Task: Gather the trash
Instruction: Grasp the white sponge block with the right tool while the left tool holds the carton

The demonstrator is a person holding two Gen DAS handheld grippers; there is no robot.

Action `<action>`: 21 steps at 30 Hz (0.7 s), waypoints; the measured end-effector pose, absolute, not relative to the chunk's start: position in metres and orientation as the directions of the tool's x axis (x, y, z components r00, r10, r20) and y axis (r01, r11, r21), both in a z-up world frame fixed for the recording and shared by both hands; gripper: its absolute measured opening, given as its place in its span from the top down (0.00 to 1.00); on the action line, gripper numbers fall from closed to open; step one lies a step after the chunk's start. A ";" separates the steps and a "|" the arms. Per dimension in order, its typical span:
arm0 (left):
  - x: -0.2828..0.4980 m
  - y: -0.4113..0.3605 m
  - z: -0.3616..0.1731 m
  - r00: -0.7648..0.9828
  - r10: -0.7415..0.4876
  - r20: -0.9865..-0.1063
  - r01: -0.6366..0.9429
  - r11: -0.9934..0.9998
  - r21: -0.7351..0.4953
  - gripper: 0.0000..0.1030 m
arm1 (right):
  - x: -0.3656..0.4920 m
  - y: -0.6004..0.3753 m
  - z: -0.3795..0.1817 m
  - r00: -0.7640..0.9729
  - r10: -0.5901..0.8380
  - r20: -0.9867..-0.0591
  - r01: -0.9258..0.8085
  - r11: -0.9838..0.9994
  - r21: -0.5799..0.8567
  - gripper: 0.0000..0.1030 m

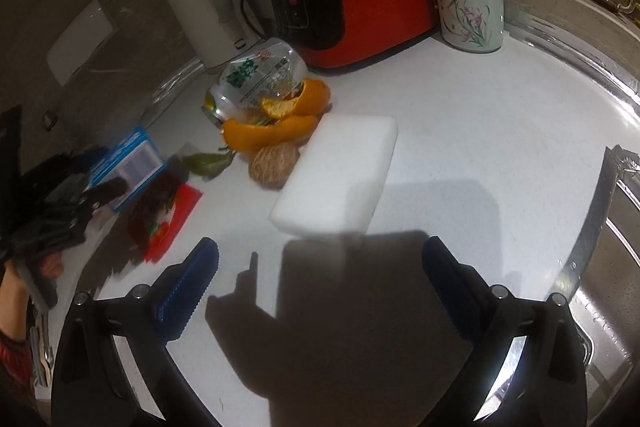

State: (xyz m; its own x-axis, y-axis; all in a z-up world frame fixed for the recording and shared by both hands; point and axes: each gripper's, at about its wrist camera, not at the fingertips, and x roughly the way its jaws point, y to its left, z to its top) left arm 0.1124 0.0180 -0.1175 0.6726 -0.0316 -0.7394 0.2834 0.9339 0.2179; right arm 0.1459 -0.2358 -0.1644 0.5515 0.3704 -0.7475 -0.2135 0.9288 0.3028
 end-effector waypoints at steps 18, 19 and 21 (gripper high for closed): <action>-0.014 0.017 -0.094 0.731 -0.038 -0.681 0.102 0.993 0.054 0.34 | 0.163 -0.210 -0.181 0.599 0.190 -0.778 -0.171 0.979 0.107 0.39; -0.019 0.017 -0.092 0.734 -0.032 -0.678 0.098 0.993 0.059 0.34 | 0.155 -0.212 -0.177 0.606 0.198 -0.771 -0.172 0.978 0.116 0.39; -0.033 0.018 -0.088 0.740 -0.032 -0.672 0.092 0.994 0.055 0.34 | 0.139 -0.213 -0.165 0.622 0.215 -0.753 -0.181 0.975 0.129 0.39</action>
State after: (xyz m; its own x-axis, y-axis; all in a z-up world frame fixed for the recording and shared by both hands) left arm -0.0334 0.0178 -0.0880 0.7403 -0.0317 -0.6715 0.0921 0.9942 0.0547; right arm 0.1392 -0.2126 -0.1650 0.6222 0.2149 -0.7528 -0.1813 0.9750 0.1285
